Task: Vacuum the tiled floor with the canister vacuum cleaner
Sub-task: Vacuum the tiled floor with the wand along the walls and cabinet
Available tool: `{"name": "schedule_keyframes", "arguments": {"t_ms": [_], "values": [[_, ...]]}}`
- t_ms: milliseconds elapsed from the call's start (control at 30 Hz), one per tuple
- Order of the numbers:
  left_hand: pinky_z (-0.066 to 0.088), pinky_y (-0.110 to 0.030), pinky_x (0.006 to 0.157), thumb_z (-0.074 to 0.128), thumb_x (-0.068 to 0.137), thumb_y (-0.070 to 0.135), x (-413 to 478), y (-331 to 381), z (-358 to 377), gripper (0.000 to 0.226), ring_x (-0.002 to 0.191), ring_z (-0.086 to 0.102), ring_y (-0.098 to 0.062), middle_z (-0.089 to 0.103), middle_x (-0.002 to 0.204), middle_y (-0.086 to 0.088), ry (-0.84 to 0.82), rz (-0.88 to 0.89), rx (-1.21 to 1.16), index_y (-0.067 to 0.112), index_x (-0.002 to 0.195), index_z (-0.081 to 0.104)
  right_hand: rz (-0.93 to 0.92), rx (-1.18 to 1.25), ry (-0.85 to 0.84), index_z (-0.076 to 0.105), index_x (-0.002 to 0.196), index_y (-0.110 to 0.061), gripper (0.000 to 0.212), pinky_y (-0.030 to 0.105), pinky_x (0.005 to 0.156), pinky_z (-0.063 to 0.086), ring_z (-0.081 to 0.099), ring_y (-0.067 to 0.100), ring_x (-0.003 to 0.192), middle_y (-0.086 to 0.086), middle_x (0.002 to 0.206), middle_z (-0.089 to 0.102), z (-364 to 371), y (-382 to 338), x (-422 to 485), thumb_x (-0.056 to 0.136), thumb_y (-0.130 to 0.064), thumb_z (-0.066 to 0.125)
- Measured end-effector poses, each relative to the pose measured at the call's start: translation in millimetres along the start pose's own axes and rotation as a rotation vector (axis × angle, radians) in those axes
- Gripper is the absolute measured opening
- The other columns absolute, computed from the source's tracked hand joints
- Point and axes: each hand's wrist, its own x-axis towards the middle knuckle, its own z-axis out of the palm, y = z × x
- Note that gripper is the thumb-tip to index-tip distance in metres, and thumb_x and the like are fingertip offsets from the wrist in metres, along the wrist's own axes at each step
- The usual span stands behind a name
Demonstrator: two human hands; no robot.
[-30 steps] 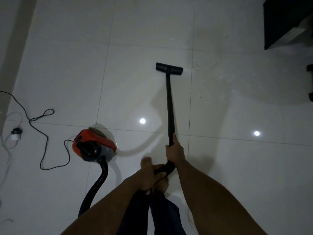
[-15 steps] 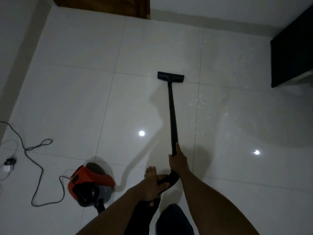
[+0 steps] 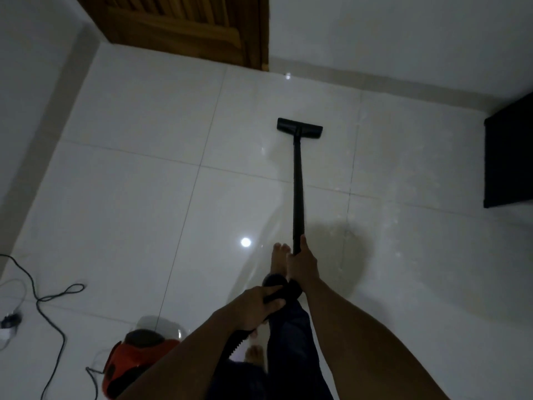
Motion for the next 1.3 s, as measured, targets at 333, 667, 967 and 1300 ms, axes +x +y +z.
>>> {"name": "schedule_keyframes", "arguments": {"t_ms": [333, 667, 967, 1300], "values": [[0.052, -0.026, 0.045, 0.052, 0.099, 0.047, 96.0, 99.0, -113.1, 0.053, 0.065, 0.066, -0.022, 0.067, 0.097, -0.009, 0.087, -0.059, -0.049, 0.024, 0.147, 0.046, 0.022, -0.105, 0.027, 0.006, 0.159, -0.036, 0.073, 0.037, 0.081, 0.055, 0.063, 0.026, 0.099, 0.015, 0.136, 0.056, -48.7, -132.4, 131.4, 0.101, -0.022, 0.049], [0.051, -0.023, 0.045, 0.050, 0.102, 0.038, 154.2, 131.8, -174.2, 0.050, 0.067, 0.063, -0.018, 0.063, 0.094, 0.000, 0.126, -0.042, -0.044, 0.035, 0.151, 0.037, 0.046, -0.126, 0.058, 0.004, 0.158, -0.039, 0.075, 0.043, 0.084, 0.058, 0.065, 0.030, 0.100, 0.016, 0.132, 0.057, -55.2, -193.5, 199.4, 0.101, -0.023, 0.050], [0.049, -0.020, 0.045, 0.052, 0.101, 0.042, 127.2, 118.8, -175.3, 0.052, 0.069, 0.062, -0.011, 0.062, 0.098, 0.005, 0.136, -0.020, -0.084, 0.035, 0.151, 0.038, 0.000, -0.140, 0.136, 0.008, 0.159, -0.037, 0.070, 0.031, 0.071, 0.049, 0.055, 0.017, 0.079, 0.015, 0.126, 0.061, -42.0, -194.3, 170.1, 0.101, -0.022, 0.046], [0.053, -0.025, 0.048, 0.051, 0.100, 0.047, 6.8, 49.5, -120.3, 0.054, 0.074, 0.064, -0.021, 0.067, 0.097, 0.000, 0.114, 0.042, 0.045, 0.033, 0.151, 0.038, -0.110, -0.032, 0.172, 0.011, 0.159, -0.035, 0.069, 0.035, 0.087, 0.054, 0.061, 0.022, 0.096, 0.015, 0.134, 0.058, -1.3, -138.4, 30.1, 0.103, -0.020, 0.047]]}}
